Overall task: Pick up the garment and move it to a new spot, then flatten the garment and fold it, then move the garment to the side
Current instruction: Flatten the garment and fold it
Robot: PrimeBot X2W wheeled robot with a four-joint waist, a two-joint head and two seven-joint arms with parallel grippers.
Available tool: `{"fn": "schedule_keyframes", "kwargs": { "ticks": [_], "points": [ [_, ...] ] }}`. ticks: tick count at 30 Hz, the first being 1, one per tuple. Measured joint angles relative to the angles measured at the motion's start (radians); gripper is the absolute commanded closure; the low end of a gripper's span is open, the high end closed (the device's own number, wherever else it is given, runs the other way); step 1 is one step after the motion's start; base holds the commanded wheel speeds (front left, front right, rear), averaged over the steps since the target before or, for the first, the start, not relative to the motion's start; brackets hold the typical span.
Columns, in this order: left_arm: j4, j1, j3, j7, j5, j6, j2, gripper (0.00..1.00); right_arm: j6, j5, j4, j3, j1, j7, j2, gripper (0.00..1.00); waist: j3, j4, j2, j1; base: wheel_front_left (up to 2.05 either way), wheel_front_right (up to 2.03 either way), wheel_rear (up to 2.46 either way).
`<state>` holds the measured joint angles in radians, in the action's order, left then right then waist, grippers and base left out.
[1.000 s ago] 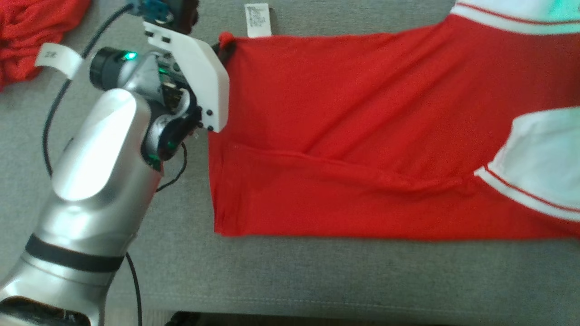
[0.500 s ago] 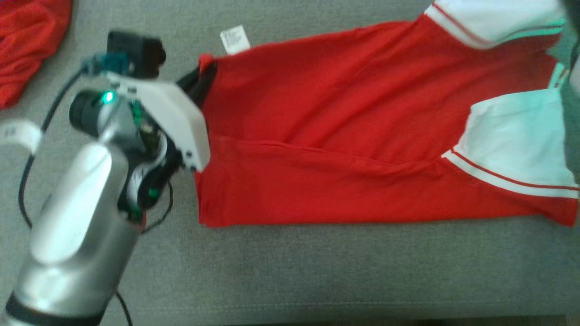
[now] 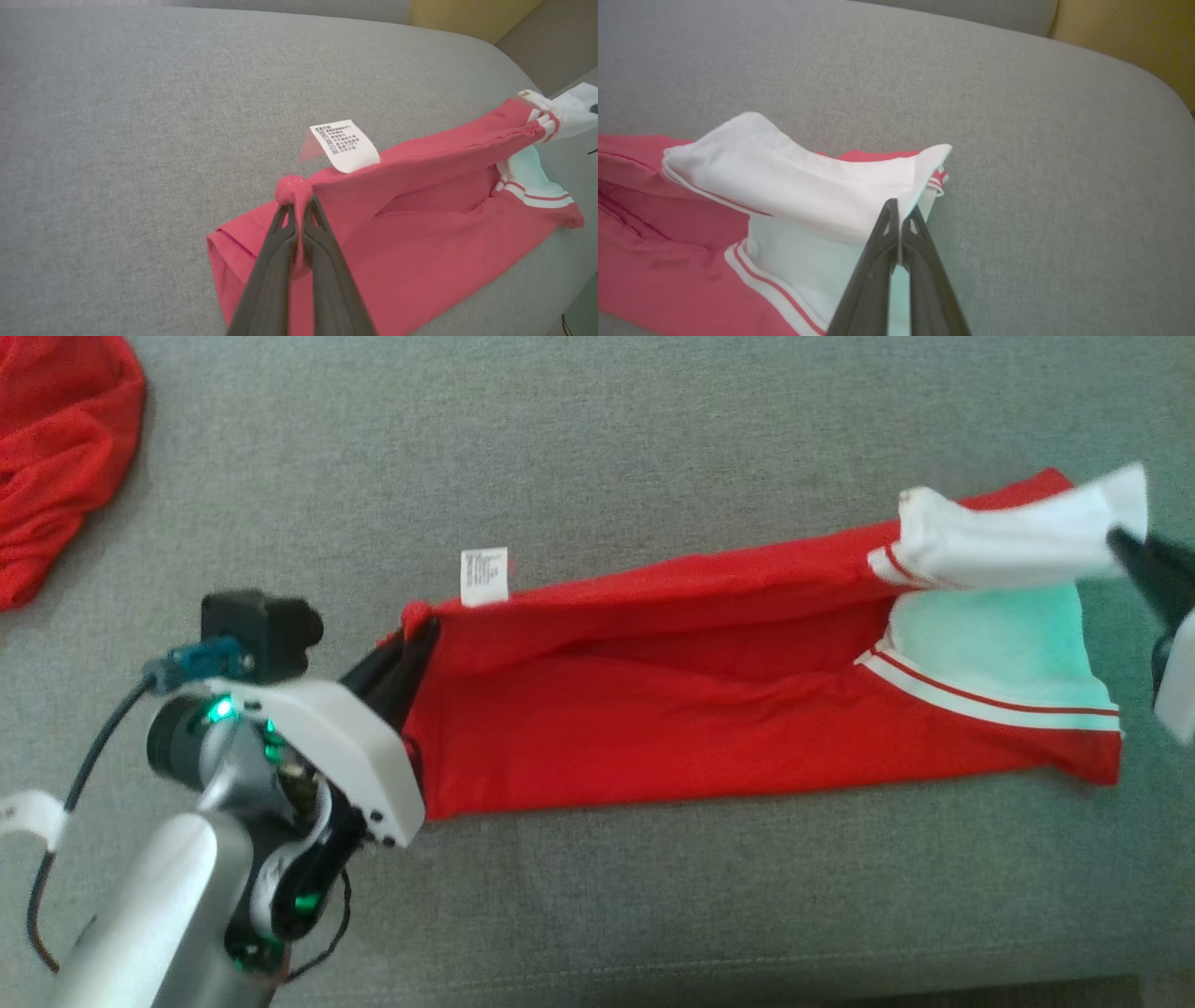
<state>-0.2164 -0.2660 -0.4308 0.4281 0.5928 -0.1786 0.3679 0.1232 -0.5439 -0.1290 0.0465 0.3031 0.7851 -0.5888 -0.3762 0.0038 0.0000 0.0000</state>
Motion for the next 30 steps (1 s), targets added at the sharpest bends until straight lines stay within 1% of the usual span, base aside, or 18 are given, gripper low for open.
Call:
{"fn": "schedule_keyframes", "kwargs": {
  "ticks": [3, 4, 5, 6, 7, 9, 11, 13, 16, 18, 19, 22, 25, 28, 30],
  "points": [
    [-0.001, 0.033, 0.000, 0.000, 0.002, -0.009, 0.005, 1.00, 0.000, 0.013, -0.012, 0.003, -0.051, 0.013, 0.001, 1.00, 0.006, -0.006, 0.0000, 0.0000, 0.00, 0.00, 0.00],
    [0.002, 0.044, -0.001, 0.000, 0.002, -0.014, 0.008, 1.00, 0.000, 0.021, -0.016, 0.013, -0.064, 0.017, 0.001, 0.81, 0.008, -0.008, 0.0000, 0.0000, 0.00, 0.00, 0.00],
    [0.005, 0.054, -0.002, 0.000, 0.002, -0.017, 0.010, 1.00, 0.000, 0.027, -0.021, 0.023, -0.077, 0.023, 0.001, 0.81, 0.011, -0.010, 0.0000, 0.0000, 0.00, 0.00, 0.00],
    [0.010, 0.067, -0.002, 0.000, 0.002, -0.022, 0.012, 0.64, 0.000, 0.033, -0.028, 0.035, -0.087, 0.029, 0.000, 0.00, 0.013, -0.012, 0.0000, 0.0000, 0.00, 0.00, 0.00],
    [0.016, 0.080, -0.006, 0.000, -0.003, -0.024, 0.017, 0.00, 0.000, 0.041, -0.035, 0.044, -0.097, 0.035, 0.000, 0.00, 0.016, -0.014, 0.0000, 0.0000, 0.00, 0.00, 0.00],
    [0.025, 0.094, -0.009, 0.000, -0.009, -0.025, 0.023, 0.00, 0.000, 0.043, -0.038, 0.045, -0.104, 0.044, 0.000, 0.00, 0.021, -0.016, 0.0000, 0.0000, 0.00, 0.00, 0.00],
    [0.038, 0.123, -0.014, 0.000, -0.028, -0.034, 0.043, 0.00, 0.000, 0.043, -0.041, 0.039, -0.113, 0.067, -0.004, 0.00, 0.031, -0.018, 0.0000, 0.0000, 0.00, 0.00, 0.00],
    [0.039, 0.158, -0.008, -0.028, -0.039, -0.058, 0.047, 0.00, 0.000, 0.043, -0.047, 0.015, -0.115, 0.078, -0.007, 0.00, 0.043, -0.020, 0.0000, 0.0000, 0.00, 0.00, 0.00],
    [0.006, 0.207, 0.031, -0.150, -0.078, -0.118, 0.032, 0.00, 0.000, 0.042, -0.060, -0.064, -0.116, 0.095, 0.005, 0.00, 0.058, -0.022, 0.0000, 0.0000, 0.00, 0.00, 0.00],
    [-0.021, 0.223, 0.052, -0.240, -0.106, -0.144, 0.012, 0.00, 0.000, 0.043, -0.057, -0.123, -0.114, 0.102, 0.045, 0.00, 0.057, -0.019, 0.0000, 0.0000, 0.00, 0.00, 0.00],
    [-0.026, 0.225, 0.054, -0.282, -0.115, -0.153, -0.005, 0.00, 0.000, 0.046, -0.050, -0.132, -0.113, 0.117, 0.066, 0.00, 0.054, -0.018, 0.0000, 0.0000, 0.00, 0.00, 0.00],
    [-0.034, 0.225, 0.049, -0.423, -0.157, -0.157, -0.056, 0.00, 0.000, 0.078, -0.013, -0.135, -0.109, 0.149, 0.129, 0.00, 0.039, -0.009, 0.0000, 0.0000, 0.00, 0.00, 0.00],
    [-0.002, 0.225, 0.028, -0.532, -0.195, -0.165, -0.090, 0.00, 0.000, 0.110, 0.053, -0.148, -0.083, 0.177, 0.193, 0.00, 0.020, 0.002, 0.0000, 0.0000, 0.00, 0.00, 0.00],
    [0.047, 0.224, 0.007, -0.608, -0.212, -0.163, -0.122, 0.00, 0.000, 0.160, 0.120, -0.166, -0.036, 0.190, 0.227, 0.00, 0.004, 0.021, 0.0000, 0.0000, 0.00, 0.00, 0.00],
    [0.079, 0.222, -0.003, -0.635, -0.216, -0.153, -0.134, 0.00, 0.000, 0.183, 0.161, -0.179, -0.005, 0.198, 0.241, 0.00, -0.005, 0.035, 0.0000, 0.0000, 0.00, 0.00, 0.00]
  ]
}}
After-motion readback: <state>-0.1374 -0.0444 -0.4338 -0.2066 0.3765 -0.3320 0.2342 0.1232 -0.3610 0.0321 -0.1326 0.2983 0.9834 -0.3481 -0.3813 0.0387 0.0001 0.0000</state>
